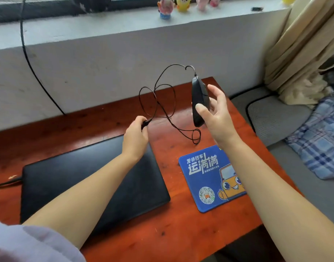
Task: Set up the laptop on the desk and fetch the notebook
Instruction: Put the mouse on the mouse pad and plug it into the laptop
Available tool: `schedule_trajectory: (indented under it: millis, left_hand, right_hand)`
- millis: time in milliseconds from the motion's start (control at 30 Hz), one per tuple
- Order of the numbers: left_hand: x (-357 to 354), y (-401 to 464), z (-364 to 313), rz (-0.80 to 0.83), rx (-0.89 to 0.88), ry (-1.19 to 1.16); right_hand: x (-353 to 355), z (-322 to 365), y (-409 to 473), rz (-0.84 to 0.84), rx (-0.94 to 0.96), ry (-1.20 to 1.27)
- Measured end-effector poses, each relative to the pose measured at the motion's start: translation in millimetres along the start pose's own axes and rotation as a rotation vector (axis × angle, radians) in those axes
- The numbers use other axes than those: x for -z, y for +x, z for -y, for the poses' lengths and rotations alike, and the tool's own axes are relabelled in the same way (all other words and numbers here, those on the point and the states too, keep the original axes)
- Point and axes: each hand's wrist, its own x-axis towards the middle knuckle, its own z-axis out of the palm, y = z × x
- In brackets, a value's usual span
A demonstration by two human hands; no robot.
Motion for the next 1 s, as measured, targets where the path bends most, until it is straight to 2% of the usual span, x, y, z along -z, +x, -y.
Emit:
schedule_trajectory:
  millis: [67,133,200,400,533,600,633,700,767,800,900,1000]
  left_hand:
    - [2,3,-1,-0.015,-0.026,-0.001]
    - [-2,3,0,0.021,-0.044,0.047]
    - [-11,-2,3,0.082,-0.069,0.110]
    - [-36,-25,11,0.286,-0.219,0.259]
    - [-44,-32,7,0.389,-0.280,0.289]
    - [-43,-31,6,0.408,-0.301,0.286]
    - [-41,-30,6,0.410,-0.310,0.279]
    - [-36,-27,4,0.418,-0.318,0.268]
    - [-30,-23,1,0.430,-0.305,0.269]
    - [-27,-21,0,0.434,-0.295,0.263]
    - [-16,-13,3,0.415,-0.257,0.174]
    - [-8,-4,15,0.387,-0.147,0.125]
  right_hand:
    - [9,-13,-2,-0.058,-0.033,-0.083]
    - [20,-39,-15,-0.074,-0.146,-0.279]
    - [31,-69,-38,-0.052,-0.255,-0.470]
    - [51,-124,-101,0.074,-0.412,-1.026]
    - [51,-125,-109,0.074,-0.451,-1.197]
    - [45,-115,-102,0.084,-0.442,-1.216]
    - [41,-108,-96,0.068,-0.359,-1.172]
    - [25,-88,-80,0.039,-0.073,-0.955]
    - [-1,-69,-57,0.139,0.140,-0.789]
    - [-16,-62,-45,0.234,0.168,-0.744]
    - [-50,-58,-15,0.497,0.055,-0.687]
    - [-63,-69,8,0.546,0.012,-0.672]
